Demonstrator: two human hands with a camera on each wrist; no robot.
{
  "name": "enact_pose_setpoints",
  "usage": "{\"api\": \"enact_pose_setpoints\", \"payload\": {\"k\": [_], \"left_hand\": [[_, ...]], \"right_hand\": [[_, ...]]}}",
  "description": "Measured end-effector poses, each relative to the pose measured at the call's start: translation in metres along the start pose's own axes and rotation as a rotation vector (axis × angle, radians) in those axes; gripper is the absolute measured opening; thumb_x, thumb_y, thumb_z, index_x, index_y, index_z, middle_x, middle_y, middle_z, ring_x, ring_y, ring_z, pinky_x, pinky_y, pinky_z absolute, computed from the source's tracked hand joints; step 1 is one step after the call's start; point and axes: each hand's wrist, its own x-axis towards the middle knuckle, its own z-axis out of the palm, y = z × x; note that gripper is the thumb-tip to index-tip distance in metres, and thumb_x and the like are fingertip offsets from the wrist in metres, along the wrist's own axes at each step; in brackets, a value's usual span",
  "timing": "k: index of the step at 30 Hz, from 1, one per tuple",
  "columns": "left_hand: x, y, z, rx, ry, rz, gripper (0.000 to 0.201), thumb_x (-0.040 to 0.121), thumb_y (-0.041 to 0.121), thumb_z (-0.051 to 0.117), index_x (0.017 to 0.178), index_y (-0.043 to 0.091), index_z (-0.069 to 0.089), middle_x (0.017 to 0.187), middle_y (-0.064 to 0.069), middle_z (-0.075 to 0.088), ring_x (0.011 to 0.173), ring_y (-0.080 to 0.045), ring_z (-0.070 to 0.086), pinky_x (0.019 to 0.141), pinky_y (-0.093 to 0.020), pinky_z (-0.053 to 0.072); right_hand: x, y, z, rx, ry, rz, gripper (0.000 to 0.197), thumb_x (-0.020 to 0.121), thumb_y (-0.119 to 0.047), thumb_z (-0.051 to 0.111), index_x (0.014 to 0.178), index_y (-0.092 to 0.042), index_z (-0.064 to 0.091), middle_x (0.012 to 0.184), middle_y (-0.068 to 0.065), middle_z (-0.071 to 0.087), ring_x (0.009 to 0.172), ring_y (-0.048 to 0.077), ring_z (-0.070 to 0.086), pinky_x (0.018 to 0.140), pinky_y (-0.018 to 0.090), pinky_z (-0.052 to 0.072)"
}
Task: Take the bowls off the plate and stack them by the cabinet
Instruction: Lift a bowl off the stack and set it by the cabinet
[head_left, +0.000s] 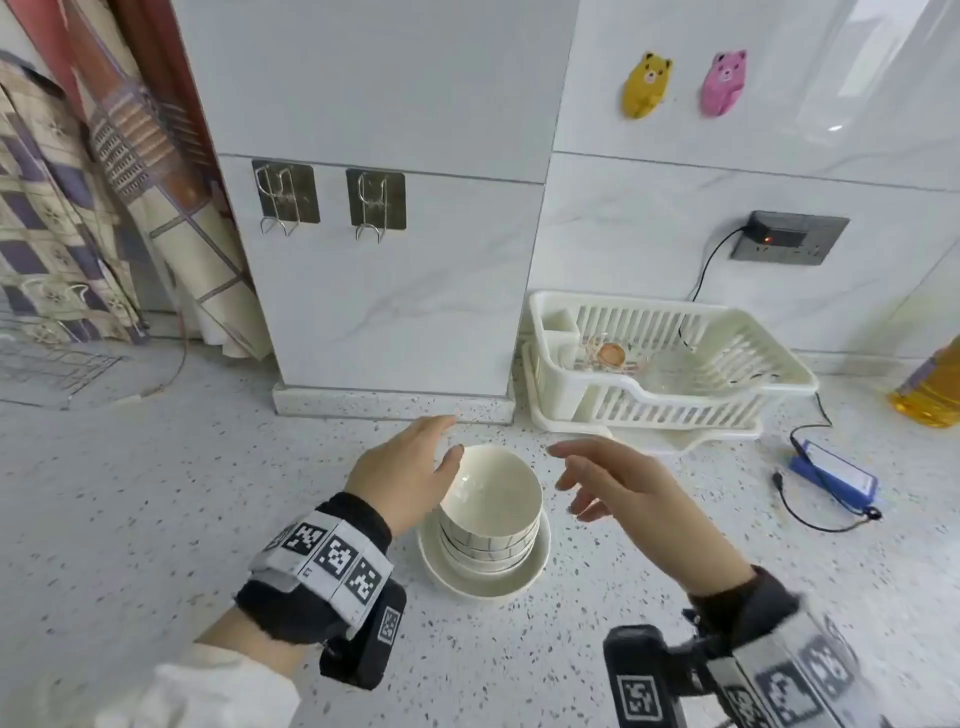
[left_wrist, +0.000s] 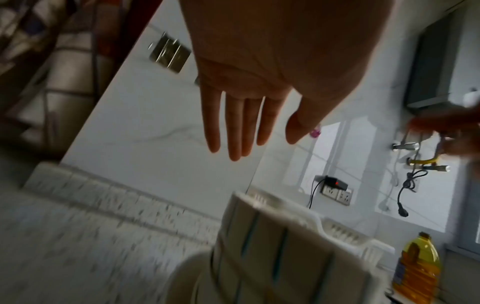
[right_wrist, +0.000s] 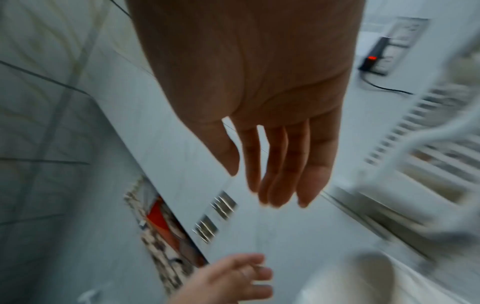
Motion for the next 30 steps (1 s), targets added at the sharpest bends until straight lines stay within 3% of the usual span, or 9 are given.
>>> {"api": "enact_pose_setpoints", "payload": {"k": [2,6,9,13,16,20,25,30], "left_hand": [[0.002,-0.007,0.012,-0.016,-0.056,-0.078,0.048,0.093,0.041,0.032,0.137,0.025,0.03,0.142,0.006,0.044,0.119,-0.016,0.052,0.096,-0.036,0.044],[0.003,-0.021,0.035,0.03,-0.136,-0.169,0.045,0.092,0.042,0.031,0.132,0.023,0.036,0.128,0.001,0.055,0.101,-0.021,0.06,0.083,-0.034,0.047],[0.007,-0.029,0.046,0.02,-0.211,-0.228,0.041,0.092,0.04,0.03,0.125,0.02,0.042,0.108,-0.001,0.067,0.087,-0.022,0.062,0.073,-0.033,0.048],[0.013,-0.034,0.058,-0.137,-0.271,-0.285,0.032,0.091,0.029,0.03,0.114,0.015,0.046,0.084,-0.006,0.073,0.064,-0.018,0.056,0.073,-0.035,0.051],[0.015,-0.038,0.063,-0.176,-0.256,-0.284,0.028,0.09,0.024,0.029,0.111,0.013,0.045,0.076,-0.006,0.071,0.06,-0.02,0.055,0.07,-0.038,0.053],[0.01,-0.04,0.064,-0.249,-0.219,-0.23,0.029,0.092,0.022,0.03,0.117,0.014,0.043,0.058,0.006,0.059,0.051,-0.009,0.051,0.053,-0.026,0.042],[0.009,-0.04,0.047,-0.388,-0.106,-0.124,0.029,0.093,0.023,0.034,0.119,0.019,0.046,0.053,0.007,0.057,0.049,-0.009,0.051,0.052,-0.023,0.041],[0.015,-0.066,0.01,-0.447,0.017,-0.07,0.028,0.092,0.033,0.038,0.113,0.024,0.053,0.058,0.005,0.062,0.051,-0.009,0.054,0.057,-0.029,0.047]], "right_hand": [[0.012,0.017,0.011,-0.006,0.032,0.118,0.026,0.091,-0.02,0.047,0.113,-0.018,0.06,0.082,0.001,0.065,0.067,0.012,0.061,0.069,0.025,0.054],[0.029,0.054,0.034,-0.084,0.015,0.263,0.036,0.091,-0.025,0.046,0.125,-0.014,0.047,0.077,0.0,0.061,0.062,0.013,0.058,0.063,0.025,0.052],[0.038,0.07,0.049,-0.143,-0.016,0.297,0.041,0.091,-0.03,0.044,0.129,-0.014,0.042,0.073,-0.001,0.059,0.059,0.01,0.056,0.064,0.027,0.053],[0.045,0.079,0.06,-0.228,0.004,0.289,0.041,0.091,-0.033,0.042,0.128,-0.016,0.043,0.064,-0.002,0.055,0.054,0.01,0.051,0.066,0.034,0.052],[0.046,0.078,0.062,-0.316,0.034,0.25,0.04,0.091,-0.029,0.04,0.13,-0.018,0.042,0.055,-0.004,0.05,0.051,0.009,0.047,0.058,0.029,0.046],[0.043,0.071,0.063,-0.424,0.07,0.192,0.04,0.091,-0.026,0.039,0.13,-0.021,0.042,0.05,-0.007,0.043,0.047,0.01,0.042,0.049,0.025,0.037],[0.042,0.047,0.064,-0.313,0.085,0.19,0.04,0.09,-0.019,0.035,0.13,-0.019,0.039,0.056,0.003,0.062,0.048,0.017,0.053,0.057,0.036,0.051],[0.059,0.018,0.085,-0.135,0.089,0.216,0.035,0.089,-0.013,0.034,0.123,-0.017,0.042,0.056,0.005,0.062,0.04,0.014,0.052,0.045,0.026,0.047]]}}
